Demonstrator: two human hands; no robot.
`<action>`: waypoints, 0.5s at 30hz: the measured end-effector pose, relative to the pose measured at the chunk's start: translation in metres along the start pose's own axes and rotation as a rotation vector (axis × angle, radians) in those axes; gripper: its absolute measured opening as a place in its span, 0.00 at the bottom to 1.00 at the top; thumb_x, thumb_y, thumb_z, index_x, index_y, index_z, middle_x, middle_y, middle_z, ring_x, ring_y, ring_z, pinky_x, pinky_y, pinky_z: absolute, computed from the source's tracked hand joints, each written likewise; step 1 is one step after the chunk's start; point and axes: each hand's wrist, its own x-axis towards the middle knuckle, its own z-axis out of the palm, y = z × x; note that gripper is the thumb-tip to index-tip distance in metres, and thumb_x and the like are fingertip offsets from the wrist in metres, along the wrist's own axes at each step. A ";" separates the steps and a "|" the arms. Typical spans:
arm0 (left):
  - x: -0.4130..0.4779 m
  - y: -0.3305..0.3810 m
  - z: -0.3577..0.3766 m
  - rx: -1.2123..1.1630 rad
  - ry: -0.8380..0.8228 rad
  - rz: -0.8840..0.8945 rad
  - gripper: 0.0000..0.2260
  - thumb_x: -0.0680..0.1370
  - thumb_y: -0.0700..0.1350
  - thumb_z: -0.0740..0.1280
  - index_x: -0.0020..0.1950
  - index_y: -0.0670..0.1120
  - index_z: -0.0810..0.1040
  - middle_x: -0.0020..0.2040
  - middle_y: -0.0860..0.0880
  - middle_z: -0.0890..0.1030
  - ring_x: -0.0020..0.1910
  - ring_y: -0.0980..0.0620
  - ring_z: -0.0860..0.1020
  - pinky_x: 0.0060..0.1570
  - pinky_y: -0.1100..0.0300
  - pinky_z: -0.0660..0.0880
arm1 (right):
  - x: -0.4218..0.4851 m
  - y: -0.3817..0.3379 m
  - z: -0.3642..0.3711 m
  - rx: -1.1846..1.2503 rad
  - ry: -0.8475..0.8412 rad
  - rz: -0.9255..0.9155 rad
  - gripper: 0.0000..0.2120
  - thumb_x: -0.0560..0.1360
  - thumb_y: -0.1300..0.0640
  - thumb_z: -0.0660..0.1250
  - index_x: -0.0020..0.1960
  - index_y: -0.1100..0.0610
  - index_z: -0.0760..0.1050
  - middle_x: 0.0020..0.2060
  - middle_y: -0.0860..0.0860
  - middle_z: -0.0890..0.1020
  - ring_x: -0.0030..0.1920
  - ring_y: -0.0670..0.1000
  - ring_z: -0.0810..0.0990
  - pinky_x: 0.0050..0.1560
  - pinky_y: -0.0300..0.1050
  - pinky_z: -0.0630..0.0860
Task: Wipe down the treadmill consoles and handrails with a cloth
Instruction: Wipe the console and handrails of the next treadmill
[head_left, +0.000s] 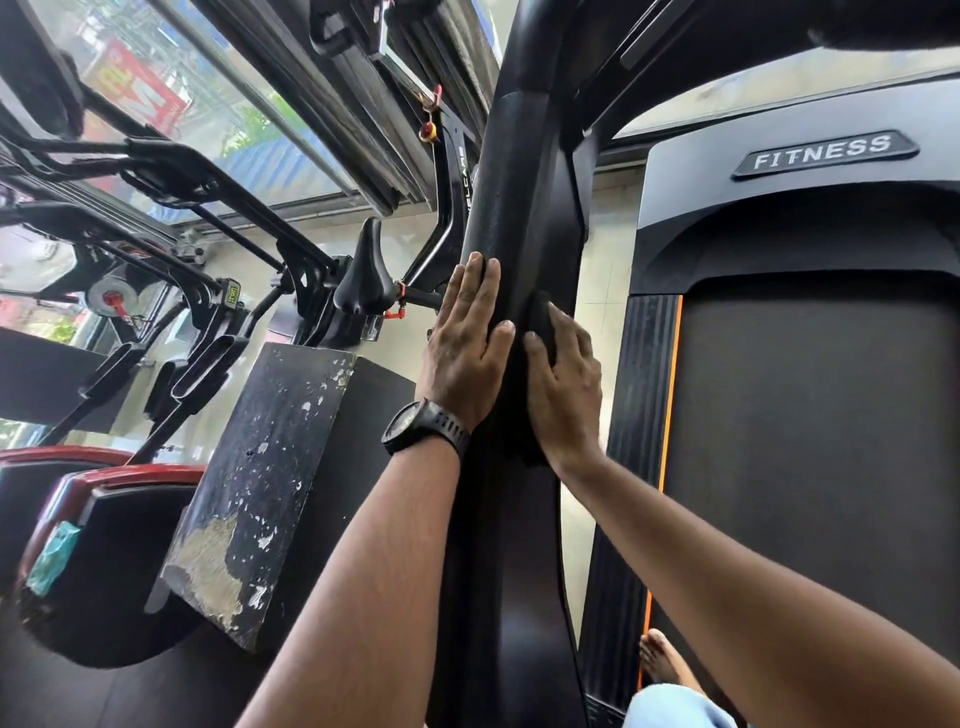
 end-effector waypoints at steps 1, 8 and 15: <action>0.000 0.000 0.000 -0.003 0.001 -0.003 0.29 0.80 0.48 0.57 0.81 0.47 0.59 0.82 0.49 0.56 0.81 0.53 0.51 0.78 0.63 0.47 | 0.000 -0.002 0.001 0.008 0.023 -0.058 0.22 0.84 0.48 0.59 0.77 0.48 0.67 0.74 0.47 0.70 0.73 0.51 0.68 0.70 0.43 0.63; -0.001 0.002 -0.001 -0.017 0.008 -0.005 0.29 0.79 0.46 0.59 0.81 0.47 0.60 0.81 0.49 0.56 0.81 0.53 0.52 0.78 0.63 0.47 | 0.018 0.009 0.002 -0.055 -0.003 0.157 0.23 0.84 0.46 0.57 0.78 0.47 0.65 0.73 0.49 0.71 0.70 0.57 0.72 0.70 0.54 0.69; 0.000 0.002 -0.002 -0.031 -0.003 0.001 0.29 0.79 0.46 0.59 0.81 0.46 0.60 0.82 0.49 0.55 0.81 0.53 0.50 0.78 0.64 0.45 | -0.004 0.000 0.006 -0.024 0.077 -0.170 0.23 0.81 0.47 0.58 0.76 0.49 0.70 0.74 0.47 0.72 0.71 0.49 0.70 0.69 0.33 0.63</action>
